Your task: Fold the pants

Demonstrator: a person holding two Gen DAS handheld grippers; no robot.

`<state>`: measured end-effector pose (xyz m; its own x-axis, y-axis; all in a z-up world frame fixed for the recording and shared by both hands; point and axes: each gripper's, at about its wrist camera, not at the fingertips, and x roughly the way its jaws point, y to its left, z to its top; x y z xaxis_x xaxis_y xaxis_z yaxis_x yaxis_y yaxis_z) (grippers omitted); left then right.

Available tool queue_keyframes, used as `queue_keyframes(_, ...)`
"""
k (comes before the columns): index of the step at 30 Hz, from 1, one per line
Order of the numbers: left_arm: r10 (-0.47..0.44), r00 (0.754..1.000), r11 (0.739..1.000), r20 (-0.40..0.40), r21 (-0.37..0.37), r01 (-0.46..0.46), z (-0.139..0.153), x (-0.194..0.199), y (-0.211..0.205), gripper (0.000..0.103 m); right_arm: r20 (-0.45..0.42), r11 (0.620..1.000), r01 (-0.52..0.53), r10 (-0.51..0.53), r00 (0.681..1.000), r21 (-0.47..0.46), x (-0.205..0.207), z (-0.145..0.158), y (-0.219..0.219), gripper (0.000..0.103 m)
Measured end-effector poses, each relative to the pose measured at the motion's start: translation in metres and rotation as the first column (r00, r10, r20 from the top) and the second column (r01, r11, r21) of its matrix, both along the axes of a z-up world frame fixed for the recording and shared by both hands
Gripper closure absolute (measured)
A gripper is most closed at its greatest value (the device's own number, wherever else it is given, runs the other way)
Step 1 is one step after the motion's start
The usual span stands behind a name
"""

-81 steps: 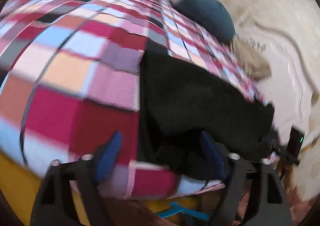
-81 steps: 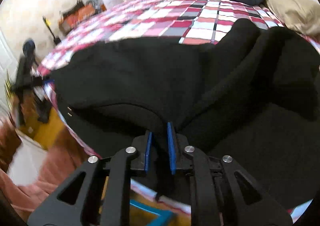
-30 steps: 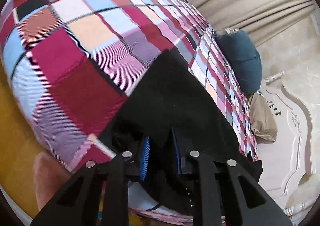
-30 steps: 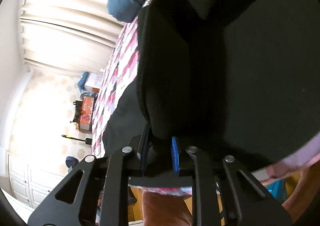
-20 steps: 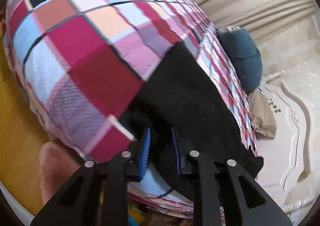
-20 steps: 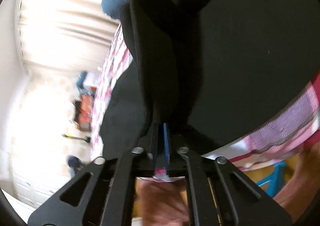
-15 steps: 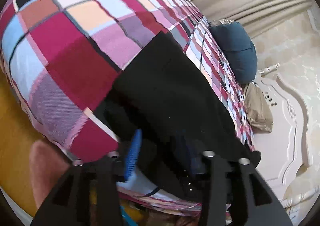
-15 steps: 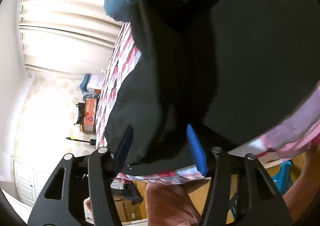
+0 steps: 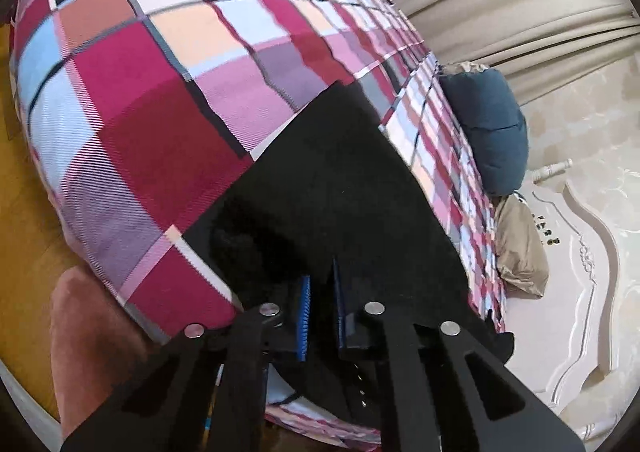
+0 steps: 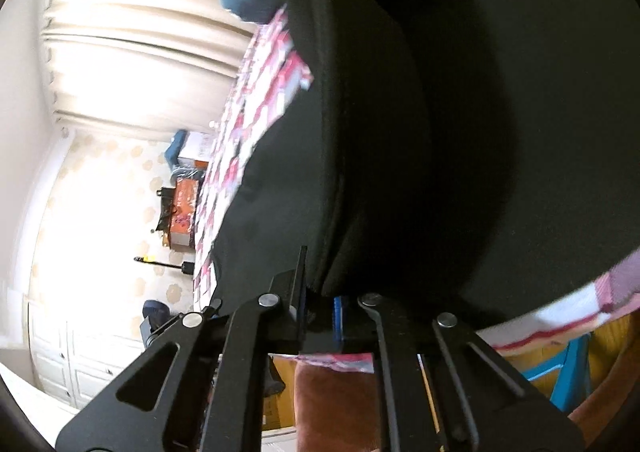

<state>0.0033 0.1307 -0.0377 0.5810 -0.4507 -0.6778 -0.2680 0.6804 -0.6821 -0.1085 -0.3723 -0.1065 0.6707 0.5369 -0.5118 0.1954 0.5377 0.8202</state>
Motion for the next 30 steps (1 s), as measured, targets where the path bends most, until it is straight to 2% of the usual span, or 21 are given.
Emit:
queue_keyframes(5, -0.007, 1.000, 1.000, 0.000, 0.022, 0.007, 0.002, -0.017, 0.009, 0.093, 0.003, 0.999, -0.036, 0.036, 0.999, -0.012, -0.016, 0.009, 0.001, 0.095)
queue_keyframes(9, -0.026, 0.998, 0.999, -0.055, 0.028, 0.027, -0.021, -0.014, 0.011, 0.093, -0.074, 0.999, -0.037, 0.035, 0.997, -0.020, -0.021, -0.017, -0.002, 0.095)
queue_keyframes(11, -0.035, 0.999, 0.999, -0.032, 0.038, 0.037, -0.023, -0.015, 0.011, 0.093, -0.102, 0.999, -0.037, 0.039, 0.994, 0.020, -0.017, -0.034, -0.005, 0.095)
queue_keyframes(12, -0.041, 0.999, 0.998, -0.024, 0.046, 0.042, -0.021, -0.016, 0.011, 0.092, -0.101, 0.998, -0.027, 0.032, 0.994, 0.055, -0.017, -0.037, -0.009, 0.093)
queue_keyframes(13, -0.056, 0.998, 0.996, -0.006, 0.070, 0.056, -0.015, -0.019, 0.009, 0.091, -0.102, 0.997, -0.033, 0.040, 0.994, 0.071, -0.018, -0.034, -0.012, 0.087)
queue_keyframes(14, -0.065, 0.998, 0.993, 0.009, 0.095, 0.064, -0.010, -0.022, 0.007, 0.089, -0.096, 0.998, -0.040, 0.045, 0.994, 0.056, -0.019, -0.029, -0.014, 0.084)
queue_keyframes(15, -0.075, 0.997, 0.990, 0.021, 0.121, 0.072, -0.005, -0.025, 0.005, 0.085, -0.086, 0.999, -0.039, 0.041, 0.995, 0.025, -0.021, -0.021, -0.017, 0.075)
queue_keyframes(17, -0.086, 0.995, 0.983, 0.054, 0.168, 0.076, 0.011, -0.034, 0.001, 0.045, -0.060, 0.997, -0.033, 0.029, 0.998, -0.066, -0.030, 0.003, -0.030, 0.066)
queue_keyframes(19, -0.079, 0.992, 0.977, 0.103, 0.206, 0.056, 0.027, -0.039, -0.004, 0.027, -0.039, 0.989, 0.003, -0.009, 0.999, -0.148, -0.040, 0.025, -0.050, 0.058)
queue_keyframes(21, -0.113, 0.980, 0.963, 0.165, 0.260, 0.067, 0.047, -0.034, -0.018, 0.023, 0.009, 0.960, 0.072, -0.073, 0.997, -0.271, -0.040, 0.057, -0.082, 0.052)
queue_keyframes(22, -0.142, 0.972, 0.955, 0.189, 0.283, 0.084, 0.054, -0.030, -0.027, 0.019, 0.029, 0.941, 0.099, -0.095, 0.995, -0.325, -0.037, 0.070, -0.096, 0.044)
queue_keyframes(24, -0.206, 0.956, 0.940, 0.209, 0.314, 0.134, 0.063, -0.015, -0.046, 0.017, 0.071, 0.887, 0.166, -0.151, 0.986, -0.430, -0.025, 0.095, -0.136, 0.036)
queue_keyframes(27, -0.281, 0.942, 0.925, 0.182, 0.312, 0.216, 0.056, 0.007, -0.069, 0.017, 0.085, 0.843, 0.271, -0.262, 0.961, -0.466, -0.020, 0.112, -0.201, 0.036)
queue_keyframes(28, -0.294, 0.942, 0.920, 0.163, 0.315, 0.233, 0.052, 0.013, -0.075, 0.017, 0.075, 0.809, 0.347, -0.355, 0.932, -0.474, -0.024, 0.116, -0.241, 0.036)
queue_keyframes(30, -0.308, 0.942, 0.915, 0.134, 0.311, 0.255, 0.040, 0.024, -0.084, 0.017, 0.054, 0.765, 0.404, -0.439, 0.897, -0.502, -0.025, 0.120, -0.277, 0.036)
